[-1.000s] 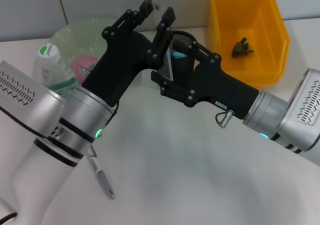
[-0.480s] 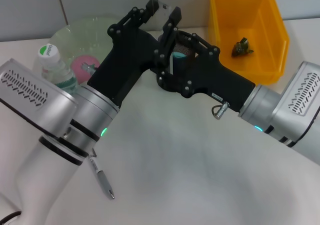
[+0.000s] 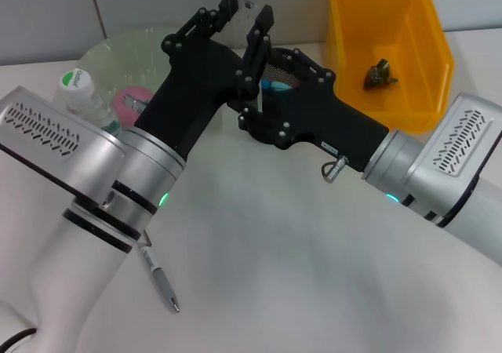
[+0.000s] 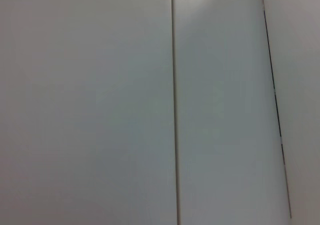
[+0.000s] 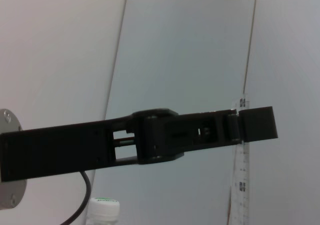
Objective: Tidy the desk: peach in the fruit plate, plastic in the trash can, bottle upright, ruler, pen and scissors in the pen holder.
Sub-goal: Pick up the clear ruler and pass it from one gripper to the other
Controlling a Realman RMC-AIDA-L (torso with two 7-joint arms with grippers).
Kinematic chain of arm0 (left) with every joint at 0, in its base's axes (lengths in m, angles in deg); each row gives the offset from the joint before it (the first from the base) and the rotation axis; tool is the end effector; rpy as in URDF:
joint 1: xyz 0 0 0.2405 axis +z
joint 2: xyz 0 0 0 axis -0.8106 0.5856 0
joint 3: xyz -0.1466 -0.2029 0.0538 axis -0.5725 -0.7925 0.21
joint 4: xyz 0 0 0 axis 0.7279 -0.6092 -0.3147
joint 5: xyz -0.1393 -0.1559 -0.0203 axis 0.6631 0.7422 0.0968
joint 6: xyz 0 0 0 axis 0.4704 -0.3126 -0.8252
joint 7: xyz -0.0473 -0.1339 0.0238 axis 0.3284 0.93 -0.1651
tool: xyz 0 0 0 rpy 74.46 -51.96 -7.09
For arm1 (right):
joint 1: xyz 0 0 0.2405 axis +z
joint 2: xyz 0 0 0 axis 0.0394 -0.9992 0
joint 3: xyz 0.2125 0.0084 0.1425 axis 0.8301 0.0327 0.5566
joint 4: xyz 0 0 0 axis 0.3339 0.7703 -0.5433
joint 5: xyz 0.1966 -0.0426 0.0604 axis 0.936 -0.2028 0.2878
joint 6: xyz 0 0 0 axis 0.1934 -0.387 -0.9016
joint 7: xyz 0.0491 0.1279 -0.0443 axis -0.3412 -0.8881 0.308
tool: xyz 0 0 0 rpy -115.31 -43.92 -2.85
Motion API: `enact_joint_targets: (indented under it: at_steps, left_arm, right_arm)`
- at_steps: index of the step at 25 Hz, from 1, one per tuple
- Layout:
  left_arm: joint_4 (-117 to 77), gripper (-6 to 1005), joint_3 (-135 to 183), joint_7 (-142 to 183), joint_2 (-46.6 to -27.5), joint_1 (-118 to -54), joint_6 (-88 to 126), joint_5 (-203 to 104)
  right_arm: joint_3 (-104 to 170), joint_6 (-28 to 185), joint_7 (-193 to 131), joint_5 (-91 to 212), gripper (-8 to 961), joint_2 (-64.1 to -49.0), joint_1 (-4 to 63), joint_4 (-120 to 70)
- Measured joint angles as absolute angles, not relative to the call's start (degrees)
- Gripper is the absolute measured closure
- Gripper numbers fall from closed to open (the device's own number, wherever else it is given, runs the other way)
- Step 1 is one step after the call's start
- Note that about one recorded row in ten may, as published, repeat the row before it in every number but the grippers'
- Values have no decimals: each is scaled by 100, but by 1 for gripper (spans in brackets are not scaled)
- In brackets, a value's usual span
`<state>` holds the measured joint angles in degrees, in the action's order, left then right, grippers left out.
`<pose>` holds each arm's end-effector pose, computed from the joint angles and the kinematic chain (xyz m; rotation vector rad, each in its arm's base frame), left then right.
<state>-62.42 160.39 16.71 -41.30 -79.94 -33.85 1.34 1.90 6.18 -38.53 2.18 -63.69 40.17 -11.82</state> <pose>-0.1394 0.3185 -0.0884 -1.9360 -0.2376 -1.1628 0.2122 0.3389 -0.0775 -2.1769 0.0731 0.9670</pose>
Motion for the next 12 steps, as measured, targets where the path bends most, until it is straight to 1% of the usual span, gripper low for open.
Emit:
enact_joint_targets:
  at_steps: [11, 12]
  left_arm:
    - [-6241, 608, 16049, 1667, -4129, -8015, -3387, 95]
    - [-6241, 608, 16049, 1667, -4129, -8015, -3387, 95]
  right_arm:
    - [194, 687, -3844, 210, 205, -6369, 4053, -1163]
    - [194, 687, -3844, 210, 229, -6369, 4053, -1163]
